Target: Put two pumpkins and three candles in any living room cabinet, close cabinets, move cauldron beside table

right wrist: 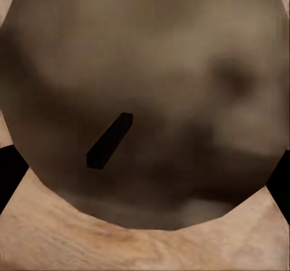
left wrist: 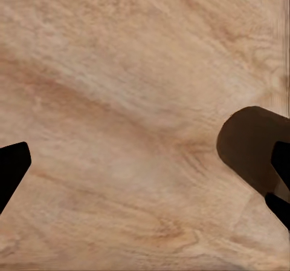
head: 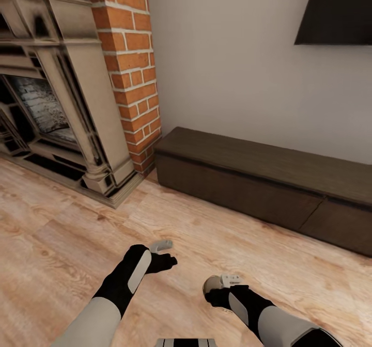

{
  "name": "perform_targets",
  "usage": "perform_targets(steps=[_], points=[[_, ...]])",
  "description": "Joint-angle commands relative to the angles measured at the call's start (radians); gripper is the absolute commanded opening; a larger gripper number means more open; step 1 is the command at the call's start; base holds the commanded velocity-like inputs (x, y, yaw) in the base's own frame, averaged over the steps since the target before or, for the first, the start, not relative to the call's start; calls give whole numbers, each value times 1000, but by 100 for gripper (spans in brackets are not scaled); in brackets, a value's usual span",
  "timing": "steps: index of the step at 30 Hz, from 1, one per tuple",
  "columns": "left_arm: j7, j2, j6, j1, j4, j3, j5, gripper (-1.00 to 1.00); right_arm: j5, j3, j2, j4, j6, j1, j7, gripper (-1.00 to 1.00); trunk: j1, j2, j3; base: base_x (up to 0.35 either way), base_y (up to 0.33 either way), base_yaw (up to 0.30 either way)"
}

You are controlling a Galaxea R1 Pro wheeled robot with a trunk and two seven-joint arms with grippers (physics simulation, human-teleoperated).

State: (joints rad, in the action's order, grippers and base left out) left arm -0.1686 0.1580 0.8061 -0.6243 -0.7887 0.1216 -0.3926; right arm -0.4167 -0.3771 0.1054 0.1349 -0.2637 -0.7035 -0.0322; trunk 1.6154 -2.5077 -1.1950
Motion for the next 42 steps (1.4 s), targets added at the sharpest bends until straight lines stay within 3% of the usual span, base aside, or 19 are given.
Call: perform_targets(steps=[1,9,14,19,32,42], points=[[-10,-1,3,0,-1,2,-10,100,-10,-9,-1,2,-4,0,0,-100,-1,0,4,0,0,-220],[-13,-13,4,0,3,0,-9,100,-10,-8,-12,11,-9,-1,4,-100,-4,2,44,0,0,-233],[-14,-37,4,-4,43,0,-9,100,-10,-8,-20,13,-9,-1,5,-100,-6,3,69,0,0,-246],[-15,-44,4,-7,68,-1,-9,100,-10,-7,-32,18,-9,-1,5,-100,-9,4,92,0,0,-255],[-22,-43,1,-8,75,0,-8,100,-10,-6,-44,34,-16,-1,5,-100,-9,4,96,-14,-19,-122],[-26,-43,1,-8,103,1,-8,100,-10,-5,-65,76,-65,-1,5,-100,-9,4,101,-156,-238,-209]])
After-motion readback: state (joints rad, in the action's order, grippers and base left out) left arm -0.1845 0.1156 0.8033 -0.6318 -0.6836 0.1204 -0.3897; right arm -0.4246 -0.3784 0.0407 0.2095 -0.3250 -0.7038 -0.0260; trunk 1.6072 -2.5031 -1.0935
